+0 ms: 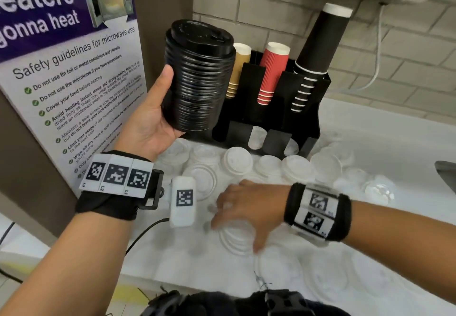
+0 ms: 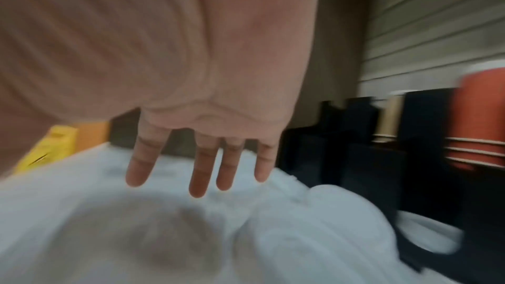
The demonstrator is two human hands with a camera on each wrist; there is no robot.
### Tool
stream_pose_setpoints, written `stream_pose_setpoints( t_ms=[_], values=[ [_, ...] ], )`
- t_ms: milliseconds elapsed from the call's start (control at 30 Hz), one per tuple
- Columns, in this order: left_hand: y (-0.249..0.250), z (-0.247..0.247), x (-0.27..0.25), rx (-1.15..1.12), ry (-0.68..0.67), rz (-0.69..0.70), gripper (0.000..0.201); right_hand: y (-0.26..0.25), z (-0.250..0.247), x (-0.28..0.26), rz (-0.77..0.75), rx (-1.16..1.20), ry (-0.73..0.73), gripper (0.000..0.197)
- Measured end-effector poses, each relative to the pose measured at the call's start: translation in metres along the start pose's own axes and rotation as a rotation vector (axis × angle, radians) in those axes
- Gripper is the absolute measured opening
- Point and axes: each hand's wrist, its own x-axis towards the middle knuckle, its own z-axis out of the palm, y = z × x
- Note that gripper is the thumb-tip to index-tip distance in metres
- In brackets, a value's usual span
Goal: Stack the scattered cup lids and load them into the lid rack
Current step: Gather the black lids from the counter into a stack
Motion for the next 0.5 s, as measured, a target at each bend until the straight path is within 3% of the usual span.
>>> stream_pose_setpoints(
  t_ms=[100, 200, 300, 400, 500],
  values=[
    [-0.002, 0.001, -0.001, 0.006, -0.021, 0.0, 0.049, -0.012, 0.014, 0.012, 0.001, -0.163, -0.049, 0.094],
    [-0.003, 0.002, -0.003, 0.009, -0.047, -0.003, 0.042, -0.009, 0.012, 0.014, 0.011, -0.124, -0.028, 0.089],
    [-0.003, 0.001, -0.004, 0.006, -0.073, -0.004, 0.045, -0.01, 0.006, 0.012, 0.002, 0.084, 0.025, 0.082],
    [-0.002, -0.001, -0.002, -0.01, -0.076, -0.006, 0.052, 0.005, -0.015, -0.004, 0.014, 0.346, 0.208, 0.075],
    [-0.001, -0.004, -0.001, -0.046, -0.061, 0.002, 0.048, 0.038, -0.03, -0.031, 0.136, 0.447, 0.335, 0.073]
  ],
)
